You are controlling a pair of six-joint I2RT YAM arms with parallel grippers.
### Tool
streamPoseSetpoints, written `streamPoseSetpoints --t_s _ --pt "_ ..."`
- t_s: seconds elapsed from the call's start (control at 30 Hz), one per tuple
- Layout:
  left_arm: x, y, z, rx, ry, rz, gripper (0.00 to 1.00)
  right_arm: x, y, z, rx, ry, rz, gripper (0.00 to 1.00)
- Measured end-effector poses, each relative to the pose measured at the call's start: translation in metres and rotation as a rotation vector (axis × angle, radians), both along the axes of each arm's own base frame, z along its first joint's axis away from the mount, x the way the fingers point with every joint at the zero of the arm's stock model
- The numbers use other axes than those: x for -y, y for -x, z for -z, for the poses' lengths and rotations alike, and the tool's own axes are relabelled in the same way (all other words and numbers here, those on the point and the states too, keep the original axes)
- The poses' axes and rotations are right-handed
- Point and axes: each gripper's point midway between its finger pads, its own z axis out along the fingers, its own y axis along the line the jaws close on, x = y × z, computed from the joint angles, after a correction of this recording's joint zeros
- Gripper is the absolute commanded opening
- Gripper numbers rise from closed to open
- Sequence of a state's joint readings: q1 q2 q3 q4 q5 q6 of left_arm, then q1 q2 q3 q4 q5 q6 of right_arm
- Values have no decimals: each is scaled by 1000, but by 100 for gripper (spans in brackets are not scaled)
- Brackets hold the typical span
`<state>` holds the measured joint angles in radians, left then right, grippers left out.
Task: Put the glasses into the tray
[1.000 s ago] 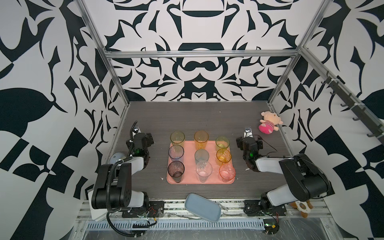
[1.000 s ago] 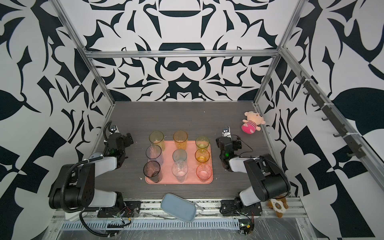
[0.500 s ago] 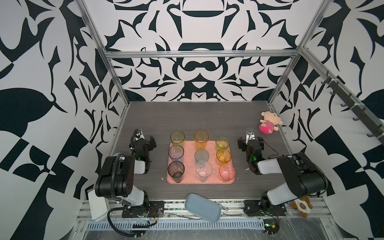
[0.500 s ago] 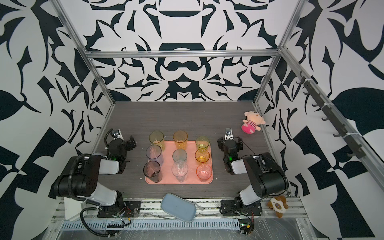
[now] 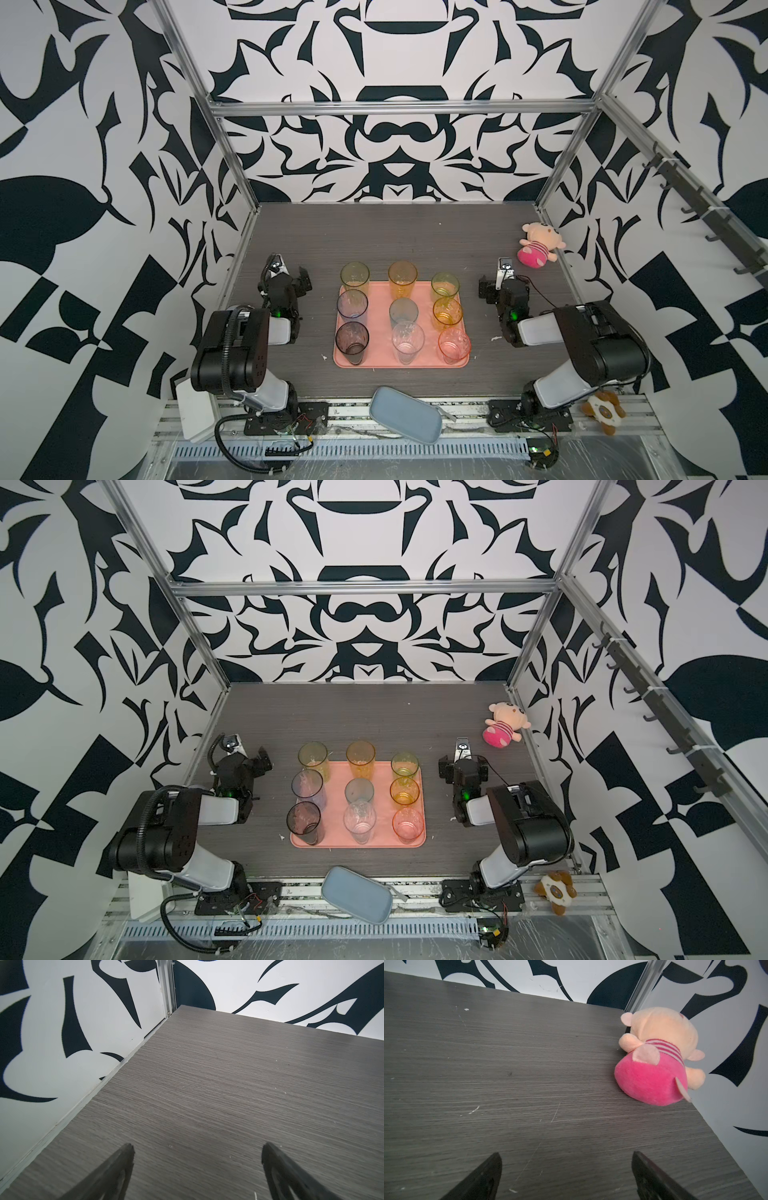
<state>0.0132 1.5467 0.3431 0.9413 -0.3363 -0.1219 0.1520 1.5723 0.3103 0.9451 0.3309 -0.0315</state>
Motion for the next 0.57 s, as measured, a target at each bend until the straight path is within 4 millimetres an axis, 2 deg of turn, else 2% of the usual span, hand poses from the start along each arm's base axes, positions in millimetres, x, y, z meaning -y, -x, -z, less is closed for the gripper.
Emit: streamPoseSetpoints --t_s 0.57 --pt "4 0 4 -17 0 29 99 -1 0 0 1 -5 -4 100"
